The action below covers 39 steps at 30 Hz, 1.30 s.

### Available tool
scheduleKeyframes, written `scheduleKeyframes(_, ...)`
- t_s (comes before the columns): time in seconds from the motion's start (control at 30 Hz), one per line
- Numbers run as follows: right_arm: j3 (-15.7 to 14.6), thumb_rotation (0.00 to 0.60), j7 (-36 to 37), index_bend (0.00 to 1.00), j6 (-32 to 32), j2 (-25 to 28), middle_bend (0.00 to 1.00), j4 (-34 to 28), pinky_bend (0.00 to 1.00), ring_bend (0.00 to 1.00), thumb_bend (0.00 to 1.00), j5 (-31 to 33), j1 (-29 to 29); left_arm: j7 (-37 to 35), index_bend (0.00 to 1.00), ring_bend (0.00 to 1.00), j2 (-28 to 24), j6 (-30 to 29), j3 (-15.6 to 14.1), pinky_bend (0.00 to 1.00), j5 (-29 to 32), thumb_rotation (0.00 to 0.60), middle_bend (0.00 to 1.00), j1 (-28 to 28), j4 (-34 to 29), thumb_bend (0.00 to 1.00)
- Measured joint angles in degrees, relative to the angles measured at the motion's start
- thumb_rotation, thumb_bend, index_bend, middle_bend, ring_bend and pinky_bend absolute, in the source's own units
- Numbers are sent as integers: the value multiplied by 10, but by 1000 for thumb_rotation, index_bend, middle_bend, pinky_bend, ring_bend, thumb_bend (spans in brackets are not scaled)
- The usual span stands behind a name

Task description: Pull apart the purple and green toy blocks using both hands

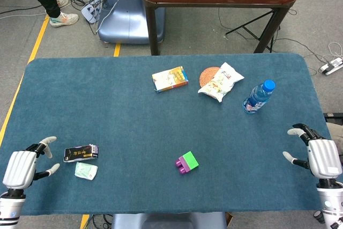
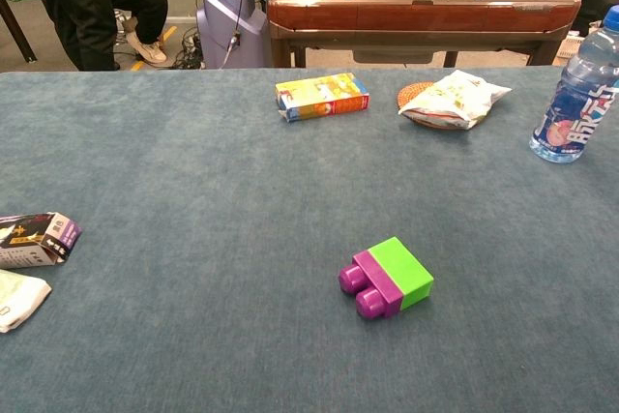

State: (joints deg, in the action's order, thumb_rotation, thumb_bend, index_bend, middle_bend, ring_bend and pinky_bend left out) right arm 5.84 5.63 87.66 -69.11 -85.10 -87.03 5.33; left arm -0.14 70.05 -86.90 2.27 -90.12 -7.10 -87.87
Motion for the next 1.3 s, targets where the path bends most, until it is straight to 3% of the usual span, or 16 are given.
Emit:
scheduleKeyframes(0.2,7,600,18,368,-11,-20,359,19,653,396,0,1,16,15,347,493,-7,4,-7,787,3,600,543,4,-14,30)
scheduleKeyframes(0.37,13,600,22,383,-23,-21,613,1,830,674,28,-18,39,11,348,494,-3,7,-10,787,7,600,543,6,-9,30)
scheduleKeyframes(0.67,11,600,-28,408,-114,7,921,-97,1000,969,3,-58,109,3,349,494,-3,14,-11,787,11,600,543,5,7,31)
scheduleKeyframes(0.97,6,600,-141,326,-250,8,1000,-177,1000,1000,0,-32,181,-14,349,496,3,8,-10,787,17,600,543,10,16,30)
scheduleKeyframes(1.3,9,600,-222,310,-335,-48,1000,-178,1000,1000,0,71,237,-25,351,499,3,12,-5,787,20,600,544,7,22,30)
